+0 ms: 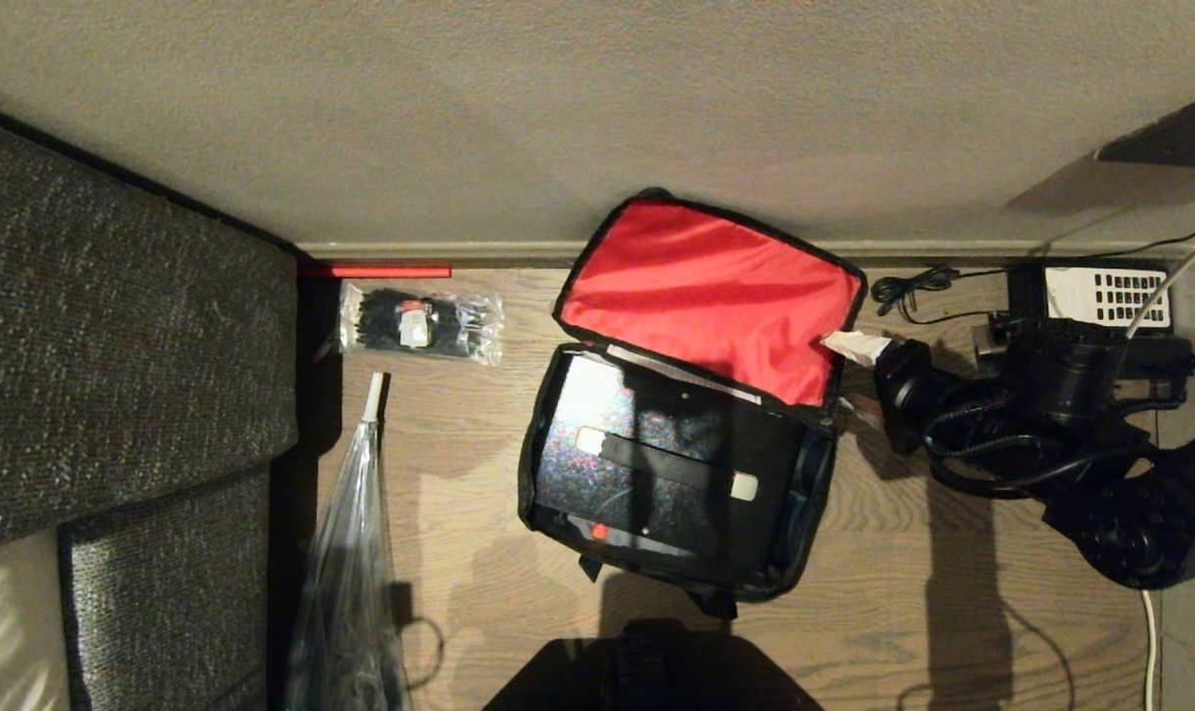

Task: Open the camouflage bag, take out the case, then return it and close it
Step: Close the top of the storage box

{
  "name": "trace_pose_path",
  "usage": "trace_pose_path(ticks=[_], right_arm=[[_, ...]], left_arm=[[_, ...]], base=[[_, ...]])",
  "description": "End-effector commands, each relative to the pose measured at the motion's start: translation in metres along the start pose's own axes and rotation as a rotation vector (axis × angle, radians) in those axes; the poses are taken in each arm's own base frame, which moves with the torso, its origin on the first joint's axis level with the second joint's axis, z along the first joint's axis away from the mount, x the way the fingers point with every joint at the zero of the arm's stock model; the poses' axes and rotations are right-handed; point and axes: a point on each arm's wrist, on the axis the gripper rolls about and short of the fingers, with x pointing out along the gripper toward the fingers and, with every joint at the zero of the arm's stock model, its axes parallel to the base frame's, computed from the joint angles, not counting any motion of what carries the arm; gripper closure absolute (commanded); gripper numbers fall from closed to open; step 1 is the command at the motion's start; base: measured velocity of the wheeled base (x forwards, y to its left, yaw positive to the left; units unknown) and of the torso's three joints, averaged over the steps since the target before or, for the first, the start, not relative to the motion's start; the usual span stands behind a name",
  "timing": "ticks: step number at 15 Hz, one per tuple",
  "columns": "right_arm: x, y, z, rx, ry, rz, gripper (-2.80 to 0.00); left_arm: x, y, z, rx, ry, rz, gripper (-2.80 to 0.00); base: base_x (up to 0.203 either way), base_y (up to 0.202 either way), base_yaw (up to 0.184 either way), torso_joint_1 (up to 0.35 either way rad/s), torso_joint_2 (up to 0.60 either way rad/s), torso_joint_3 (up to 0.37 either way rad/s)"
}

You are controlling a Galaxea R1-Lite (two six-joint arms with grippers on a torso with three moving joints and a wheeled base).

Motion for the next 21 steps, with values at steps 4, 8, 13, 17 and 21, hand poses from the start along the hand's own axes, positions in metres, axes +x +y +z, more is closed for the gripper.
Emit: trace_pose_path(ticks=[4,8,13,17,21], right_arm=[[0.015,0.003,0.006,-0.039,-0.054,0.017,-2.80],[0.019,0.009,0.010,-0.047,-0.081,0.039,-2.80],[0.024,0.007,0.011,-0.044,-0.098,0.029,0.00],[0.024,0.006,0.009,-0.042,-0.091,0.027,0.00],[0.022,0.010,0.009,-0.045,-0.092,0.038,0.00]], left_arm=[[0.000,0.000,-0.001,-0.001,0.001,0.001,0.00],[0.000,0.000,-0.001,-0.001,0.001,0.001,0.00],[0.000,0.000,-0.001,-0.001,0.001,0.001,0.00],[0.000,0.000,0.000,-0.001,0.000,0.001,0.00],[0.000,0.000,-0.001,-0.001,0.000,0.002,0.00]], base=[[0.000,0.000,0.000,0.000,0.00,0.000],[0.000,0.000,0.000,0.000,0.00,0.000],[0.000,0.000,0.000,0.000,0.00,0.000],[0.000,0.000,0.000,0.000,0.00,0.000],[0.000,0.000,0.000,0.000,0.00,0.000]])
